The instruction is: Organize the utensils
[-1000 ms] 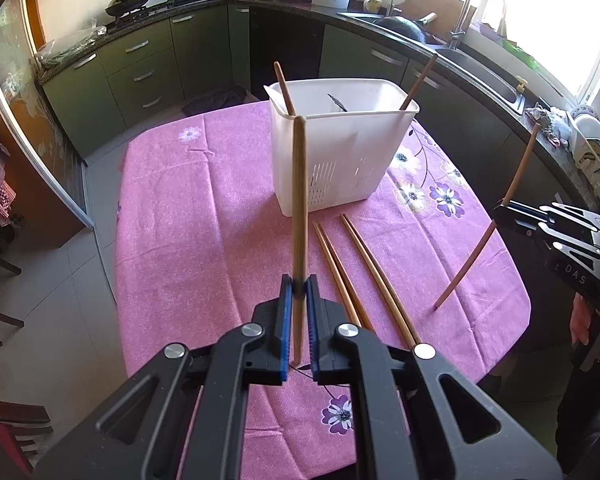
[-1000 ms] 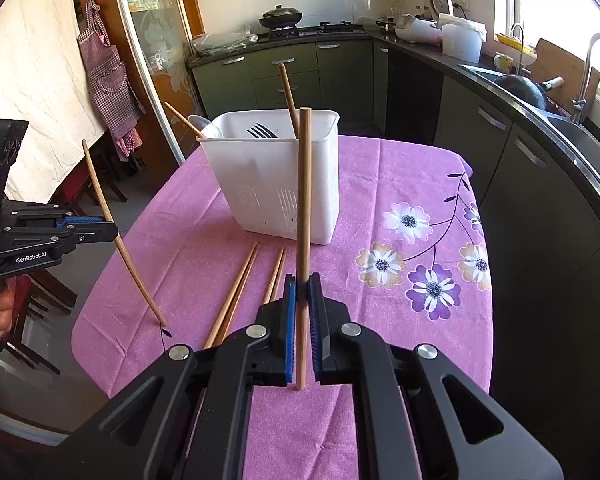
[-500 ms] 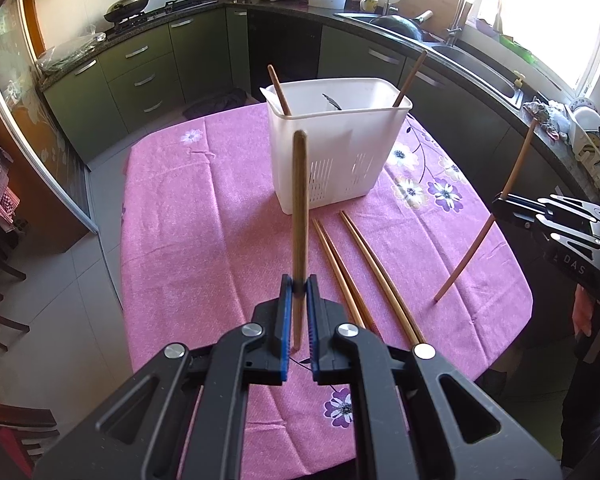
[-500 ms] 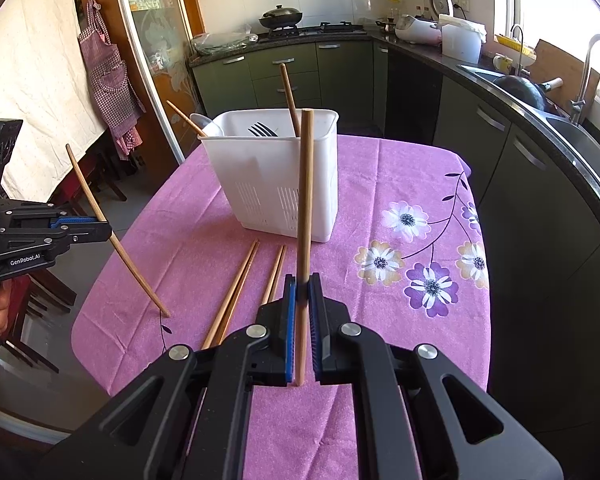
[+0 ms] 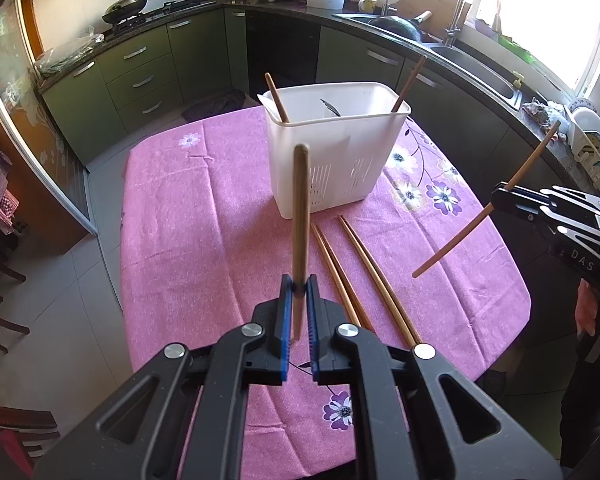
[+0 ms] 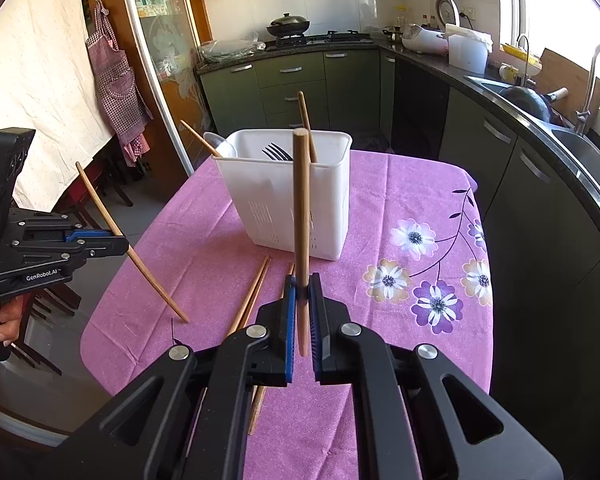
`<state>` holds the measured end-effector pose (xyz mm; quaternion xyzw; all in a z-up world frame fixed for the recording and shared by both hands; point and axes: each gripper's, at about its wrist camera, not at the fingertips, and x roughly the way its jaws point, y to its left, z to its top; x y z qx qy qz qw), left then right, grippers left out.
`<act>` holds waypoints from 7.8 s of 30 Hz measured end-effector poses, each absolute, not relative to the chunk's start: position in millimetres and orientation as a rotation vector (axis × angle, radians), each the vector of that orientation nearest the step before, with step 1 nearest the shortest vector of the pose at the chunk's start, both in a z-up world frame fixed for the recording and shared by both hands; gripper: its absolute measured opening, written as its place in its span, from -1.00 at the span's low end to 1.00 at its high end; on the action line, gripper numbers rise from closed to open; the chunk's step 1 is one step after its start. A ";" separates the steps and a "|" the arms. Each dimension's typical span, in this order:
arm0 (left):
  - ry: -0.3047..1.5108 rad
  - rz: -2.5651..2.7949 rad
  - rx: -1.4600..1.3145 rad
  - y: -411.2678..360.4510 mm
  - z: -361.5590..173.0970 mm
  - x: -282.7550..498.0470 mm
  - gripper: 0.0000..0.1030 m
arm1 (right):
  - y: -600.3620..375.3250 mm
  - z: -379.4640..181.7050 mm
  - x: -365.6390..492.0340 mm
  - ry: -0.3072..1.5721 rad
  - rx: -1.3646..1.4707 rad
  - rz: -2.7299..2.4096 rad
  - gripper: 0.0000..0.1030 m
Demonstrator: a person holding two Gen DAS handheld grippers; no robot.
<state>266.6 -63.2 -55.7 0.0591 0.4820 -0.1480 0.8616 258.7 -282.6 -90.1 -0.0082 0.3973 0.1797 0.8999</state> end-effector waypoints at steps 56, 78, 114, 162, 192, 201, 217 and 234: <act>0.805 -0.351 0.068 -96.5 34.7 306.1 -0.64 | -282.8 28.5 303.4 0.629 0.035 0.425 -0.52; 1.361 -0.234 0.059 -130.3 -180.7 337.8 -0.62 | -328.4 -177.8 304.2 1.054 0.046 0.358 -0.49; 1.218 -0.244 0.092 -105.4 -160.5 327.3 -0.88 | -261.3 -222.3 335.5 1.216 -0.007 0.452 -0.55; 1.136 -0.285 0.056 -70.0 -124.2 306.9 -0.89 | -240.8 -176.0 324.4 1.093 -0.066 0.368 -0.87; 1.385 -0.191 0.162 -119.3 -199.4 377.0 -0.88 | -300.6 -155.9 299.5 1.043 0.019 0.386 -0.87; 1.166 -0.242 0.139 -95.1 -123.5 329.6 -0.88 | -301.6 -135.5 287.9 0.974 0.031 0.390 -0.87; 0.891 -0.314 0.188 -84.2 -56.7 245.2 -0.88 | -299.3 -117.7 256.7 0.911 -0.009 0.378 -0.87; 0.856 -0.319 0.187 -79.4 -51.6 226.1 -0.88 | -300.8 -114.9 245.4 0.903 -0.024 0.376 -0.87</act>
